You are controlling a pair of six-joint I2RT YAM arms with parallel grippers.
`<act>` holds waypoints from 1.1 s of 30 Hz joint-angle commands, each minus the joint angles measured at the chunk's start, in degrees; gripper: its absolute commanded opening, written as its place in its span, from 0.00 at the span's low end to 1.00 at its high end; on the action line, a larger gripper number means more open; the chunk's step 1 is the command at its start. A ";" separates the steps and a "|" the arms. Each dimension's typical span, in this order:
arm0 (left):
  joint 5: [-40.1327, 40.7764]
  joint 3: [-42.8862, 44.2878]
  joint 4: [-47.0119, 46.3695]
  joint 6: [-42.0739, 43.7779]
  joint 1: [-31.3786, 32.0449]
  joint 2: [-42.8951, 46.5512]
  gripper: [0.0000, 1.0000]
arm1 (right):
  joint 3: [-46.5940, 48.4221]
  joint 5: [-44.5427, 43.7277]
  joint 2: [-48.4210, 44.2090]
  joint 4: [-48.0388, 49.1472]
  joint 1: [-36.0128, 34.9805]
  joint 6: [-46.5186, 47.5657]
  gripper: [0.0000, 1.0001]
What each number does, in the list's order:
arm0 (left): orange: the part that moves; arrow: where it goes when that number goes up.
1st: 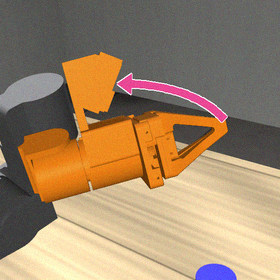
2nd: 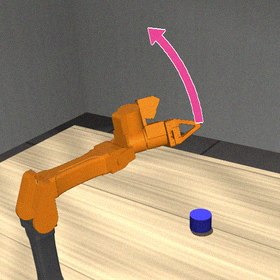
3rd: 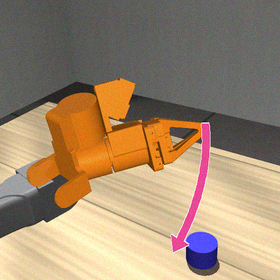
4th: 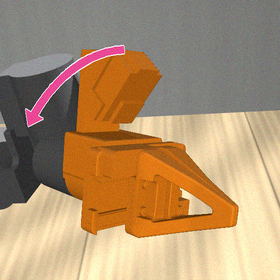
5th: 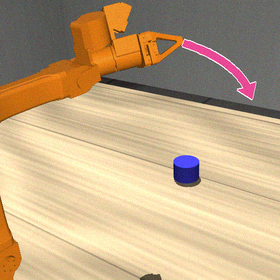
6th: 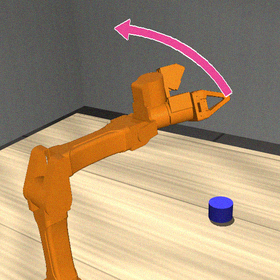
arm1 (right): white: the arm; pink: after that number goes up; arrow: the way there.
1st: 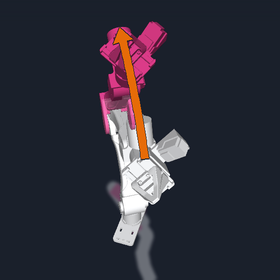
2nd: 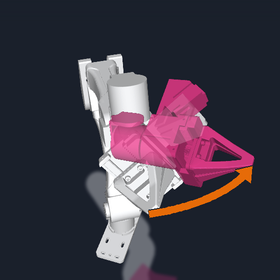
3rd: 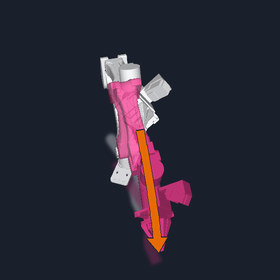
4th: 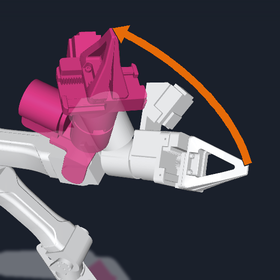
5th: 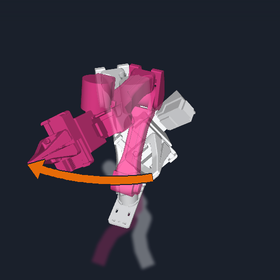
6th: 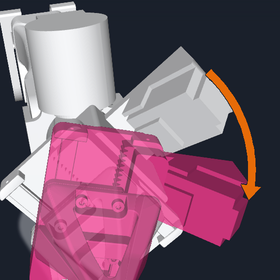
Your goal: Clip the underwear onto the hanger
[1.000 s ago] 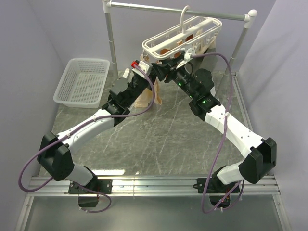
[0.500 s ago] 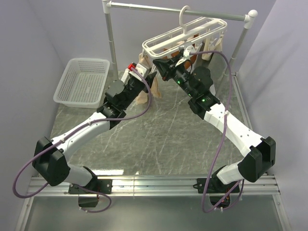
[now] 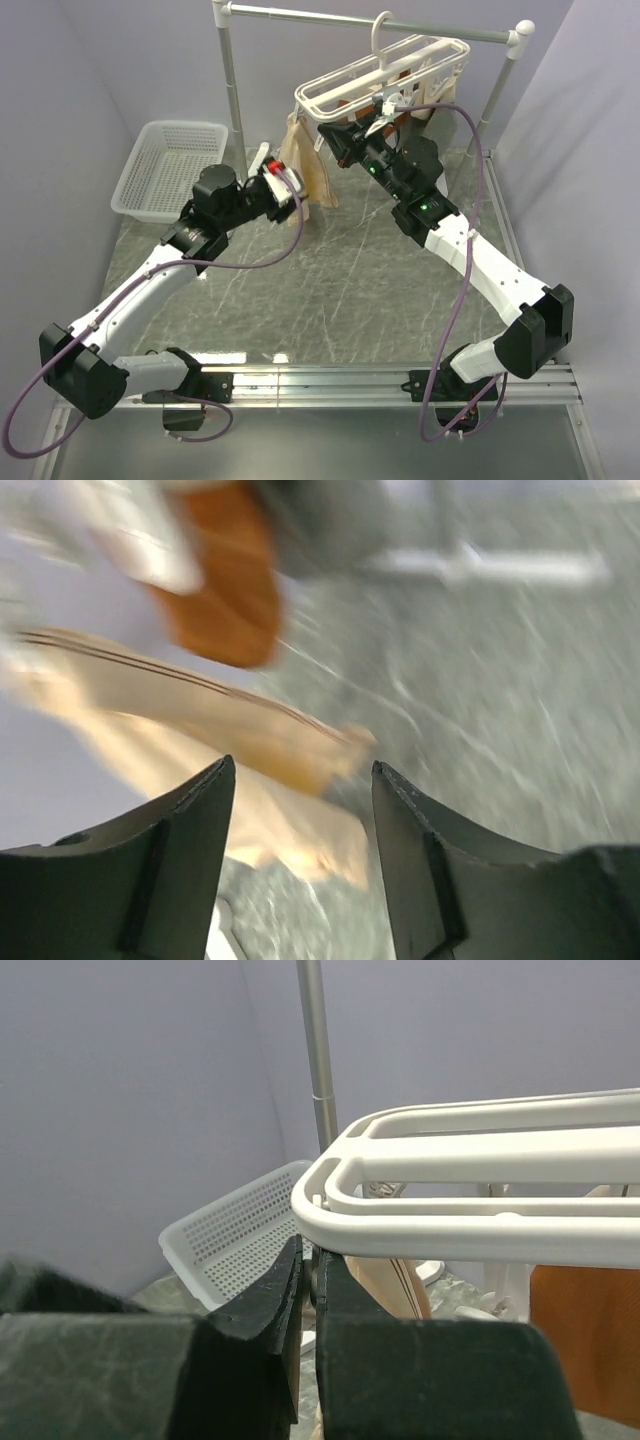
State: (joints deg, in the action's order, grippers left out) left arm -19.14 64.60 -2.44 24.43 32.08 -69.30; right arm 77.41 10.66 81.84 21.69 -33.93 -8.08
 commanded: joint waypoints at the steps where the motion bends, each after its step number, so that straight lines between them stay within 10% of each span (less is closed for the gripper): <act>1: -13.28 -0.17 19.02 15.19 -0.17 -0.65 0.62 | 3.28 1.12 -0.19 -0.07 0.18 -0.54 0.00; 10: -8.74 20.12 46.64 36.64 3.78 -20.76 0.63 | 3.89 0.51 -0.46 -1.74 0.09 0.17 0.00; 29: 18.43 33.04 37.95 49.40 11.52 -36.70 0.68 | 4.33 0.24 -0.46 -4.20 -0.70 5.08 0.00; 33: 18.96 34.63 37.07 51.94 10.99 -38.89 0.88 | 3.72 0.33 -0.63 -3.85 -0.61 5.88 0.00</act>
State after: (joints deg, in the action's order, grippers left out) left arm -1.39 95.85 35.66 72.84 43.46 -107.13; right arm 78.87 10.72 81.84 17.76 -34.00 -4.01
